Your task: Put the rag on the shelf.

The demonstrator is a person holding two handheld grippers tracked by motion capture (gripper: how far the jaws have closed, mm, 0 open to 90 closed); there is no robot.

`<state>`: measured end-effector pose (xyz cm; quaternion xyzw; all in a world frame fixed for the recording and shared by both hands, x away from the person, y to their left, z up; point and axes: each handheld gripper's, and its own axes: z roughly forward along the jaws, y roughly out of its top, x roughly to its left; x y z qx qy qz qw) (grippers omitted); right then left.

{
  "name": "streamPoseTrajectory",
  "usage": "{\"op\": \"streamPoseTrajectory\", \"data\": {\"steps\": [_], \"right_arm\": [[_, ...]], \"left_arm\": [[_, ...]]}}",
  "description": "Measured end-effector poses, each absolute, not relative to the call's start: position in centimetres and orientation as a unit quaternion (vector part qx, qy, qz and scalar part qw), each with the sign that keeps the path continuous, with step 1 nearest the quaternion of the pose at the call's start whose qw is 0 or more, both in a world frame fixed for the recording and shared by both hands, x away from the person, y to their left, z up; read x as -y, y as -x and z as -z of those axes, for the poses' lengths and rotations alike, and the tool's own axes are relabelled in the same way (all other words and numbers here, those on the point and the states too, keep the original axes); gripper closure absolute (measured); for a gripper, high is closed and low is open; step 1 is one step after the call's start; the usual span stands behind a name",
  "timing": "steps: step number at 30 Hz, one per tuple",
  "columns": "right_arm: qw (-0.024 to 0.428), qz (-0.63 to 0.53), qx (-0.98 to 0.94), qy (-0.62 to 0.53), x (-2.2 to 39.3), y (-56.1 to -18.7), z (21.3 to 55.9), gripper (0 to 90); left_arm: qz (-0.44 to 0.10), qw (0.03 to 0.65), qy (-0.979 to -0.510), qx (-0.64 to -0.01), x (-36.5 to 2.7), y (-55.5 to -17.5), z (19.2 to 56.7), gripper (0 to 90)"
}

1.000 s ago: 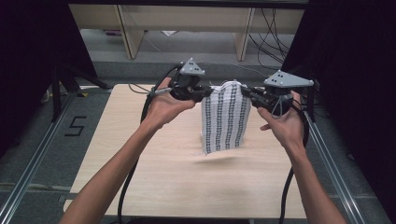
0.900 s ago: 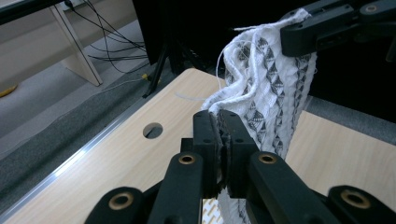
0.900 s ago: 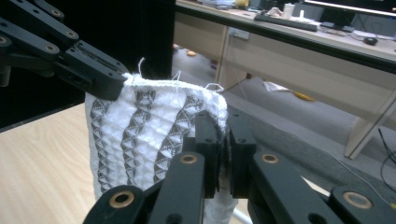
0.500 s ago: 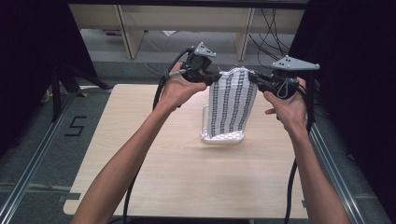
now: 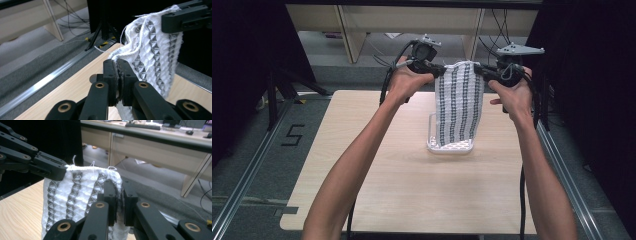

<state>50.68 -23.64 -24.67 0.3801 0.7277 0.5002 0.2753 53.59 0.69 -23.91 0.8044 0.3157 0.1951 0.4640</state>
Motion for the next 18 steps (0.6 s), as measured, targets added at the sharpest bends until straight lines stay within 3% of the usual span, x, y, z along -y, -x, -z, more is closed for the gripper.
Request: {"op": "streamPoseTrajectory", "data": {"steps": [18], "right_arm": [[0.220,-0.447,-0.753,-0.430,23.1,-57.0,30.1,85.2]], "left_arm": [[-0.183,0.402,-0.821,-0.361,0.3,-58.7,30.0,84.6]]}}
